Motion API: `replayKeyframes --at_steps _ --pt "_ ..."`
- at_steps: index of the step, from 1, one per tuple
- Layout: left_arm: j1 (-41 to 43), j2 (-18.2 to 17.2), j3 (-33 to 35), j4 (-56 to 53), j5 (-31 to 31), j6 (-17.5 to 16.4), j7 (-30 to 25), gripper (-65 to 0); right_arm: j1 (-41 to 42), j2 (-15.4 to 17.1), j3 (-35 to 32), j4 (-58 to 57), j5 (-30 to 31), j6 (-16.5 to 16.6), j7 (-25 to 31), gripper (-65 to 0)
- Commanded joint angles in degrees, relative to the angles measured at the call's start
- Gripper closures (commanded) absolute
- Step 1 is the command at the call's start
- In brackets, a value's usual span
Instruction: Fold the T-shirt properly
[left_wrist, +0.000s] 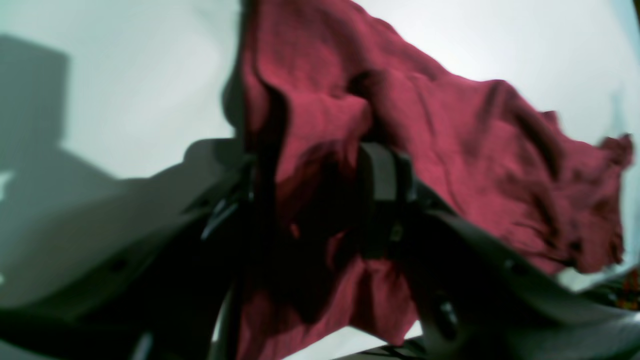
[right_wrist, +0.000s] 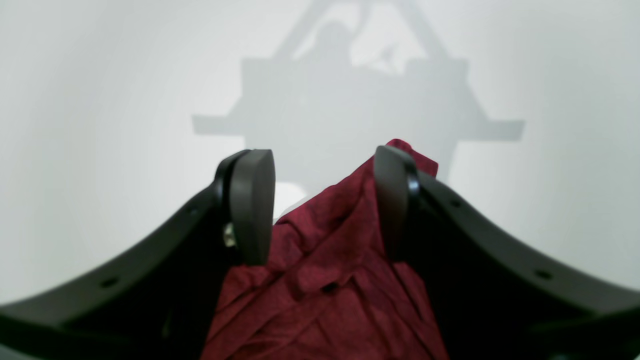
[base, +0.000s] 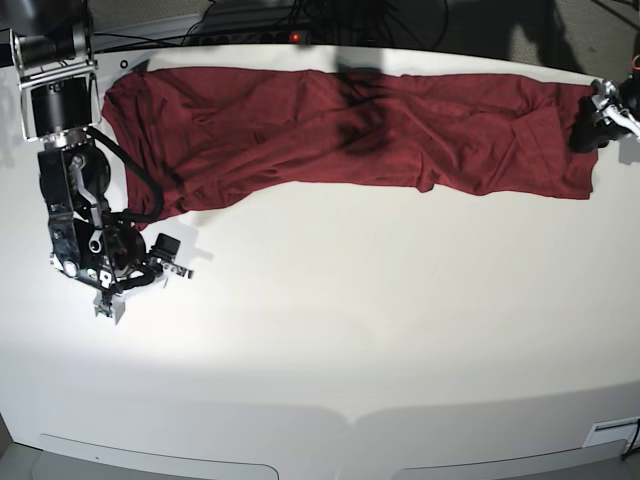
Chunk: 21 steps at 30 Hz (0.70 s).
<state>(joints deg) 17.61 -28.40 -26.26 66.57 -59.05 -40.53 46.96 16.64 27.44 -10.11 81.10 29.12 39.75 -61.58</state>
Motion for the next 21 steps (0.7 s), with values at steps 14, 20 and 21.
replayKeyframes --at_steps 14,20,21 --pt "0.2 -0.6 6.4 0.1 1.5 0.5 1.4 0.0 1.4 0.8 0.5 0.9 0.1 0.3 0.4 -32.1" --pt "0.2 -2.5 6.4 0.1 -2.4 0.5 -1.7 0.0 1.4 0.8 0.5 0.9 0.1 0.3 -0.3 -32.1" --pt "0.2 -3.0 6.4 0.1 -3.2 0.5 -1.6 0.0 1.4 0.8 0.5 0.9 0.1 0.3 -0.7 -32.1"
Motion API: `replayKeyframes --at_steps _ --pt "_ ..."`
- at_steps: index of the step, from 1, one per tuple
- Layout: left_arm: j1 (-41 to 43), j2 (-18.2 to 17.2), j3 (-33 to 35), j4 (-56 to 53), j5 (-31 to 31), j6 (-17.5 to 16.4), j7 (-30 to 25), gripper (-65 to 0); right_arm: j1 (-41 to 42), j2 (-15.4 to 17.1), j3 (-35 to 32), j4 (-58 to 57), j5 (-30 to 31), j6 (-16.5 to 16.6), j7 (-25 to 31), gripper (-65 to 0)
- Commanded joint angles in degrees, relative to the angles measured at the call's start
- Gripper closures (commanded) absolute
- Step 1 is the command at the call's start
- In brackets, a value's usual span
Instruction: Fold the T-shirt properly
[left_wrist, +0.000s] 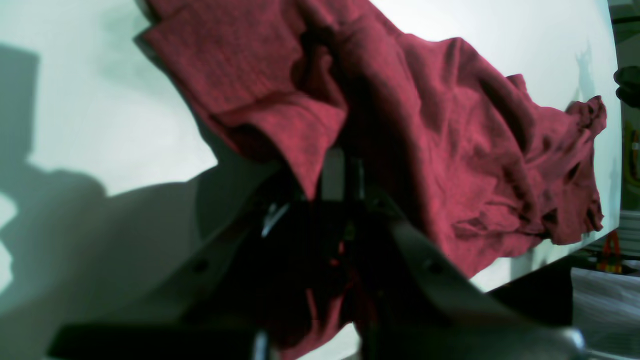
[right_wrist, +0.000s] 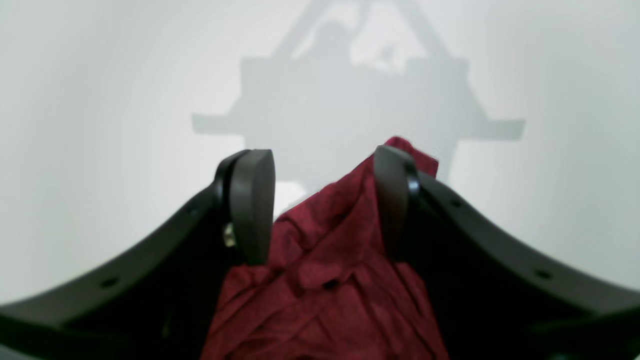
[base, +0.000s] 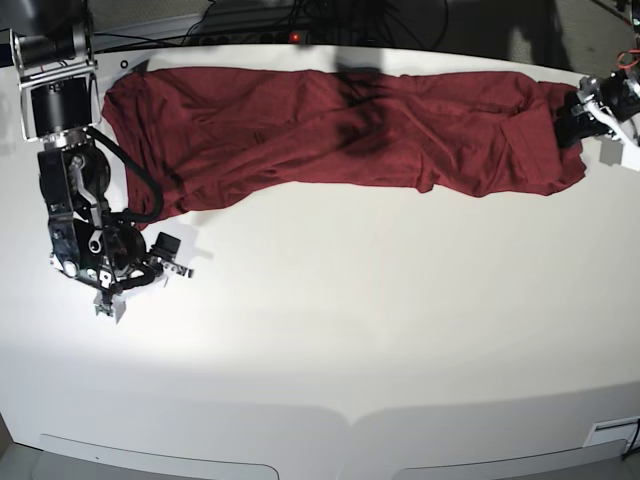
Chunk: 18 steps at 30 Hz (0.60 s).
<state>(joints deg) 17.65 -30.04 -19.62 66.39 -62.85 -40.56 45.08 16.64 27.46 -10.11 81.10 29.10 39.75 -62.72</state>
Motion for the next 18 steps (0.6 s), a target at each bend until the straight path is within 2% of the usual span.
replayKeyframes --at_steps 1,4,7,8,12,18 --pt "0.2 -1.6 -0.3 0.2 0.2 0.6 0.3 0.0 1.4 0.8 0.5 0.9 0.1 0.3 0.3 -32.1" --pt "0.3 -1.8 -0.3 0.2 0.3 0.6 0.9 0.0 1.4 0.8 0.5 0.9 0.1 0.3 -0.2 -32.1" --pt "0.1 -2.1 -0.3 0.2 0.4 0.6 2.3 -11.8 1.4 0.8 0.5 0.9 0.1 0.3 -0.3 -32.1" --pt "0.1 -2.5 -0.3 0.2 0.2 0.6 2.6 -13.8 1.4 0.8 0.5 0.9 0.1 0.3 -0.3 -32.1" --pt "-0.9 -5.0 -0.3 0.2 -0.5 0.6 4.8 -14.4 1.4 0.8 0.5 0.9 0.1 0.3 -0.3 -32.1" --pt "-2.8 -9.1 -0.3 0.2 -15.3 0.6 17.2 -14.4 1.4 0.8 0.5 0.9 0.1 0.3 -0.7 -32.1"
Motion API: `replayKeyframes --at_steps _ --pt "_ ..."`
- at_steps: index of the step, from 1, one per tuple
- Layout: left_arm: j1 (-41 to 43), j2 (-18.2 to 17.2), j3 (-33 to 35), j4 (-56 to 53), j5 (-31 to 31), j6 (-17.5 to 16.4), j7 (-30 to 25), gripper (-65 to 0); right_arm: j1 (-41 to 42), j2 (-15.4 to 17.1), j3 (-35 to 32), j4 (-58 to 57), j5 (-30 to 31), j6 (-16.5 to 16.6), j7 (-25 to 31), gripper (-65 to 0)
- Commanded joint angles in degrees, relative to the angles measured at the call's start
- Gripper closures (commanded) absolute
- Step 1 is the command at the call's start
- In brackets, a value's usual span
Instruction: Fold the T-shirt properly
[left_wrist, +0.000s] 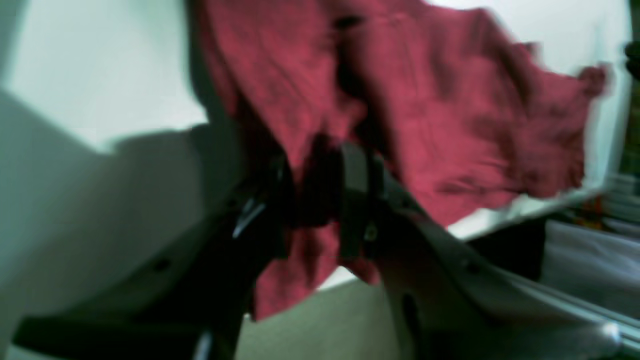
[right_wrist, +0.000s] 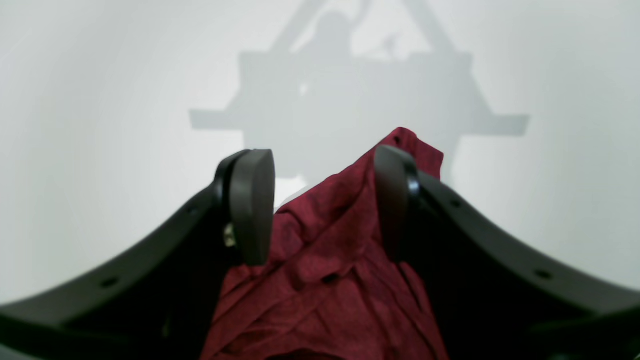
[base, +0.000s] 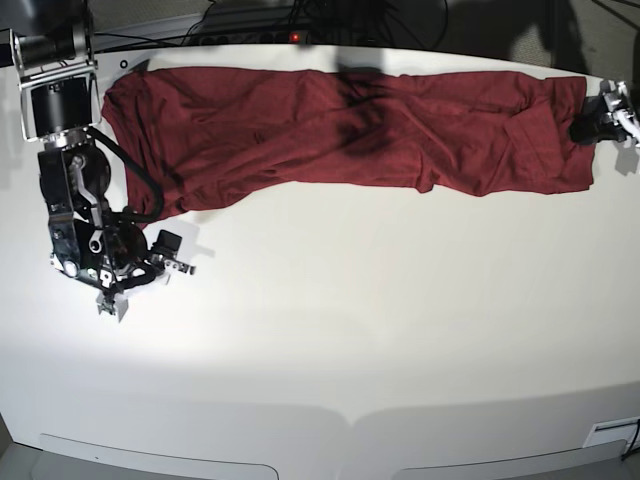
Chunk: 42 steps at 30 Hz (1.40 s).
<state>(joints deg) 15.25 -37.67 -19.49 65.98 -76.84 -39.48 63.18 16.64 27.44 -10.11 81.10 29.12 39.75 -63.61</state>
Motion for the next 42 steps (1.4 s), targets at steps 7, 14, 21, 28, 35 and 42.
replayKeyframes --at_steps 7,14,21,28,35,42 --pt "-1.1 -0.6 -0.2 0.6 -3.0 -0.5 1.4 -14.5 1.4 0.8 0.5 0.9 0.1 0.3 -0.7 -32.1" --pt "-1.1 -0.3 -0.2 0.6 6.8 -0.5 -2.1 -16.0 1.4 0.8 0.5 0.9 0.1 0.3 -1.4 -32.1" --pt "-1.1 -0.2 -0.2 0.4 18.8 -0.5 -10.1 -16.6 1.4 0.8 0.5 0.9 0.1 0.3 -1.6 -32.1" --pt "-1.1 1.0 2.6 -1.3 18.7 -0.5 -4.1 -16.3 1.4 0.8 0.5 0.9 0.3 0.3 -1.6 -32.1" --pt "-2.4 -0.1 6.0 -1.7 11.3 -0.5 -3.8 -12.4 1.4 0.8 0.5 0.9 4.0 0.3 -2.2 -32.1" --pt "-4.8 -1.5 6.1 -1.7 -1.7 -0.5 3.0 -12.4 1.4 0.8 0.5 0.9 4.1 0.3 -3.4 -32.1"
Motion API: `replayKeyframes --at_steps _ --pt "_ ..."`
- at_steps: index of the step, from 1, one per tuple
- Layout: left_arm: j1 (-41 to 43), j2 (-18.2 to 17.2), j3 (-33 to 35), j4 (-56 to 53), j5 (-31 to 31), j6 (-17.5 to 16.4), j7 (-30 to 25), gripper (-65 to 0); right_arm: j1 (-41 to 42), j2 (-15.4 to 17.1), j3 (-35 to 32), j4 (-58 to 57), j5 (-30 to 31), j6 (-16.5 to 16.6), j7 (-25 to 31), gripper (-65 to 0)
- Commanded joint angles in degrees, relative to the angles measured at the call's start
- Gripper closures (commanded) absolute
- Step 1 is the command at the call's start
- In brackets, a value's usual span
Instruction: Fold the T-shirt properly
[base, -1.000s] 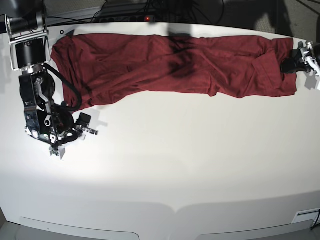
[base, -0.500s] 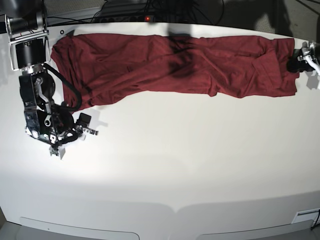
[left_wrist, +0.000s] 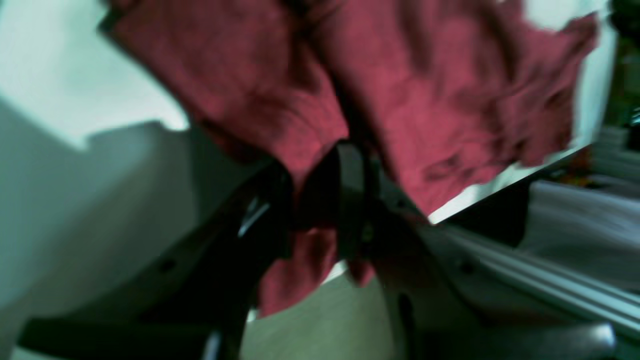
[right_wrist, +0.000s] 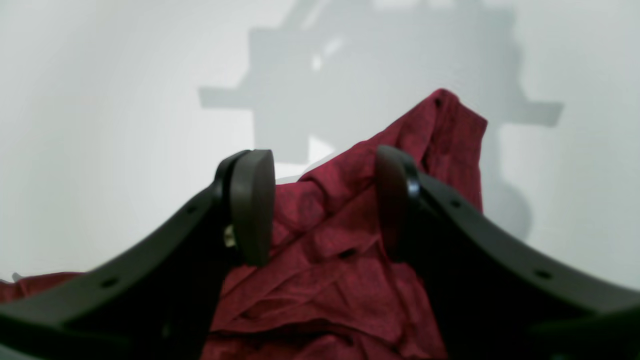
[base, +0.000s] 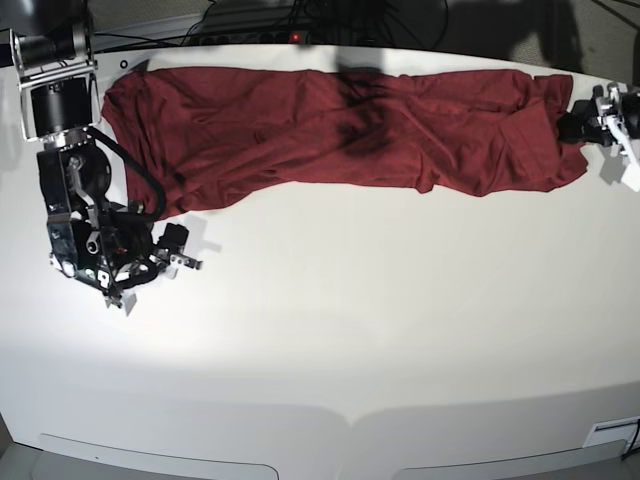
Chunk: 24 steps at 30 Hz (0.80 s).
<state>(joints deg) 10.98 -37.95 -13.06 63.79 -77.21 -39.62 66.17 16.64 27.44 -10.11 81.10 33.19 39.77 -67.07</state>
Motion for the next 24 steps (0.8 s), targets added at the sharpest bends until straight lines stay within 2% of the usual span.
replayKeyframes --at_steps 1,6,7,9,12,18,20,24 --pt "-0.5 -0.8 -0.4 0.5 -1.2 -0.4 0.1 -12.4 1.4 0.8 0.5 0.9 0.1 0.2 0.0 -32.1" --pt "-0.5 2.2 -0.3 0.5 1.7 -0.4 0.3 -11.8 1.4 0.8 0.5 0.9 0.1 0.2 -0.1 -32.1" --pt "-0.5 2.9 -0.3 0.5 2.5 -0.4 0.3 -9.2 1.4 0.8 0.5 0.9 0.1 0.2 -0.1 -32.1" --pt "-0.5 3.9 -0.3 0.5 3.5 -0.4 0.0 0.0 1.4 0.8 0.5 0.9 0.1 0.2 -0.1 -32.1" --pt "-0.5 4.2 -0.3 0.5 4.4 -0.4 -1.9 0.0 1.4 0.8 0.5 0.9 0.1 0.2 -0.1 -32.1" --pt "-0.4 0.2 -0.4 0.5 17.1 0.4 -17.2 0.0 1.4 0.8 0.5 0.9 0.0 0.2 -0.1 -32.1" --pt "-0.4 -1.9 -0.4 0.5 17.8 1.8 -18.8 0.0 1.4 0.8 0.5 0.9 0.0 0.2 -0.1 -32.1" --pt "-0.5 -6.1 -0.4 0.5 17.8 1.7 -19.4 0.0 1.4 0.8 0.5 0.9 0.1 0.2 0.0 -32.1"
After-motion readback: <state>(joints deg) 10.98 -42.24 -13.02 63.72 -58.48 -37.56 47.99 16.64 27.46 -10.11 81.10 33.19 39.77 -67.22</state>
